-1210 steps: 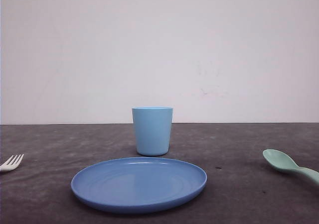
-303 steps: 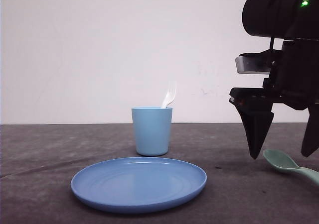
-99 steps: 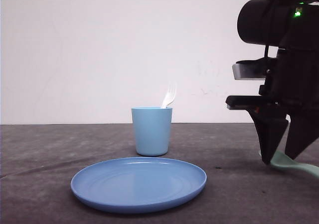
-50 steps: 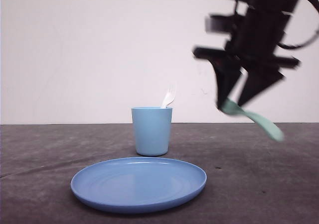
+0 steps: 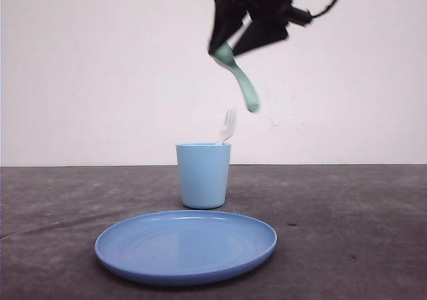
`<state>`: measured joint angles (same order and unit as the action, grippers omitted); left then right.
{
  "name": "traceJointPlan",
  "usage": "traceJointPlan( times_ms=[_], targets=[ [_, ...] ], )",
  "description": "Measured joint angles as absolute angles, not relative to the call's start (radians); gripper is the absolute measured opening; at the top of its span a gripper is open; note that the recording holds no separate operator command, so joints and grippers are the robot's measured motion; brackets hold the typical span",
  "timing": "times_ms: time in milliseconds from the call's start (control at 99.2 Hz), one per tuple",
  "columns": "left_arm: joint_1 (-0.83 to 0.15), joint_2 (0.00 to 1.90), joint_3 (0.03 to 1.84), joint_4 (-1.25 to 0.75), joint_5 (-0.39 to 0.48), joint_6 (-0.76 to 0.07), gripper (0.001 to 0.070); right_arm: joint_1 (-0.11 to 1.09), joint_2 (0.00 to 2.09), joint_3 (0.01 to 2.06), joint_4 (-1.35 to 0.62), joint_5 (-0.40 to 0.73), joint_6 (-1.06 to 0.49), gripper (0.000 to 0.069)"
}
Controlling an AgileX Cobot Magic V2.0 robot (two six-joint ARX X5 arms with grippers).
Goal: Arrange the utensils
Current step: 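Lift the green spoon with the right gripper and carry it over the cup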
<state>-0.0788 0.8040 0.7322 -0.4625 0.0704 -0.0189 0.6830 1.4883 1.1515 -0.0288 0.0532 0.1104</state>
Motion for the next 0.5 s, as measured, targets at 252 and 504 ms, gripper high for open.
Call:
traceJointPlan(
  times_ms=[252,504],
  targets=[
    [-0.079,0.804,0.732,-0.462,0.071,-0.019,0.0275,0.704,1.532,1.152,0.190,0.048,0.018,0.0184],
    [-0.079,0.804,0.732,-0.461,0.071,-0.019,0.0275,0.705,1.658,1.152,0.327,0.008,-0.027,0.0184]
  ],
)
